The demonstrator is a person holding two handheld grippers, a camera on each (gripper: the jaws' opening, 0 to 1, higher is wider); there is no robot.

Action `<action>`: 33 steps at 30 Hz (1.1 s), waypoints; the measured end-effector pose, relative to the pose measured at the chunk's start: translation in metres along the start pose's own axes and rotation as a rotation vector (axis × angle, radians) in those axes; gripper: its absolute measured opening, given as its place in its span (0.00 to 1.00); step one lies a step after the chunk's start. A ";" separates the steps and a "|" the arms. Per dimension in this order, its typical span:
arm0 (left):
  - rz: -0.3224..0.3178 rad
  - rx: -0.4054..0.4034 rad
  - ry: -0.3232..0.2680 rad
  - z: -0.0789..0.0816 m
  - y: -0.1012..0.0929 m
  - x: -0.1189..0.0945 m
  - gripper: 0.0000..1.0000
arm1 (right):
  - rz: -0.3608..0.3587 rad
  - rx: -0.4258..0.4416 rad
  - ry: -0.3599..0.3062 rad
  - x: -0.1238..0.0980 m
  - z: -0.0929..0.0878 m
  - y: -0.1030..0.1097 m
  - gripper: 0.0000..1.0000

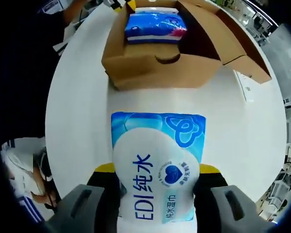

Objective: Operate the shoe box by opening the lid, removing the specified soft item, and placing it in the target area until the item is outside and the box remains undamaged.

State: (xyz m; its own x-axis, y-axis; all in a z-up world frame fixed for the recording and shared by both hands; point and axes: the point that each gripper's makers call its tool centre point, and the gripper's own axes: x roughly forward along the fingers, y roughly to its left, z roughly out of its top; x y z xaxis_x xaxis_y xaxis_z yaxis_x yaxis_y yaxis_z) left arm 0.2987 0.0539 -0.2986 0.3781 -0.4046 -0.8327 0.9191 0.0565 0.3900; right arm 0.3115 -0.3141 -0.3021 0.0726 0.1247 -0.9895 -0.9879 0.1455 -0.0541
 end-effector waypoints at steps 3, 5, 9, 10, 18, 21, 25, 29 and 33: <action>0.000 -0.001 0.001 0.000 0.000 0.000 0.16 | -0.004 0.005 0.002 0.000 -0.001 -0.001 0.60; 0.000 -0.001 0.002 0.000 0.000 0.000 0.16 | -0.002 0.010 -0.003 0.001 -0.001 -0.002 0.60; 0.000 0.000 0.004 0.000 0.000 0.000 0.16 | 0.005 0.011 -0.004 0.003 -0.001 -0.001 0.60; 0.000 0.000 0.004 0.000 0.000 0.000 0.16 | 0.011 0.003 -0.002 0.004 -0.002 -0.001 0.60; 0.001 -0.002 0.004 0.000 0.000 0.000 0.16 | 0.027 -0.004 0.003 0.007 -0.003 0.000 0.60; 0.001 -0.002 0.004 -0.001 0.000 0.000 0.16 | 0.034 -0.005 0.002 0.009 -0.003 0.000 0.59; 0.000 -0.001 0.004 -0.001 0.000 0.000 0.16 | 0.048 -0.015 0.010 0.016 -0.006 0.003 0.59; -0.001 -0.002 0.005 -0.001 0.000 0.000 0.16 | 0.057 -0.021 0.017 0.021 -0.010 0.002 0.59; -0.001 -0.002 0.005 -0.001 0.000 0.000 0.16 | 0.067 -0.022 0.013 0.020 -0.012 0.001 0.59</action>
State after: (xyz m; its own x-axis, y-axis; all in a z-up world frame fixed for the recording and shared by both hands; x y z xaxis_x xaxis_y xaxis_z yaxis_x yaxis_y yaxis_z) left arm 0.2985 0.0552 -0.2992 0.3778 -0.3999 -0.8351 0.9197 0.0578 0.3884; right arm 0.3101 -0.3229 -0.3235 0.0042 0.1204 -0.9927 -0.9932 0.1156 0.0098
